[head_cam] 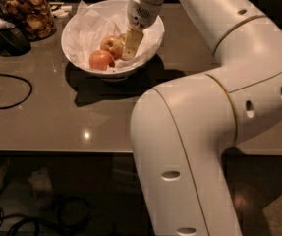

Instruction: Pick apple from white bowl

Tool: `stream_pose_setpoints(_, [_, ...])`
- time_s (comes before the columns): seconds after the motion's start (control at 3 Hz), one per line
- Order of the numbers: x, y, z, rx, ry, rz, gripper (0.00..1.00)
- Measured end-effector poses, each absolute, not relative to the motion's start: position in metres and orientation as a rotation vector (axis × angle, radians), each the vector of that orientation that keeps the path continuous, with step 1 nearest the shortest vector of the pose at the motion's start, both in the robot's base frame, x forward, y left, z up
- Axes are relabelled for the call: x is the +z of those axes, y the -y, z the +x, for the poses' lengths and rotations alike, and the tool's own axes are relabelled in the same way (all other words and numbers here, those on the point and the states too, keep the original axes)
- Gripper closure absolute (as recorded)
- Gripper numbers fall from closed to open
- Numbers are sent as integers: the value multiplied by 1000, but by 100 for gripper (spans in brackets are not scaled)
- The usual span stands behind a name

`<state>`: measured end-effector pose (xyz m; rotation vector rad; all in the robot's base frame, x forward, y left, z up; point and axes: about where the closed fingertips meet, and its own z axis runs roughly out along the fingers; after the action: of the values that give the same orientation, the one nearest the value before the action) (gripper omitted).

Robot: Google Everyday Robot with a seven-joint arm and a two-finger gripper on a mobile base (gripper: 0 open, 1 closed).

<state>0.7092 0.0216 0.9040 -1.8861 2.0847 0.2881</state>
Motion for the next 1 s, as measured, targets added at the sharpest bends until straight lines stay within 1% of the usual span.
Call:
stream_pose_setpoints(0.67, [942,-18,688,239,-2006,-1892,100])
stream_pose_setpoints(1.0, [964,-18,669,210,-1964,-1895,100])
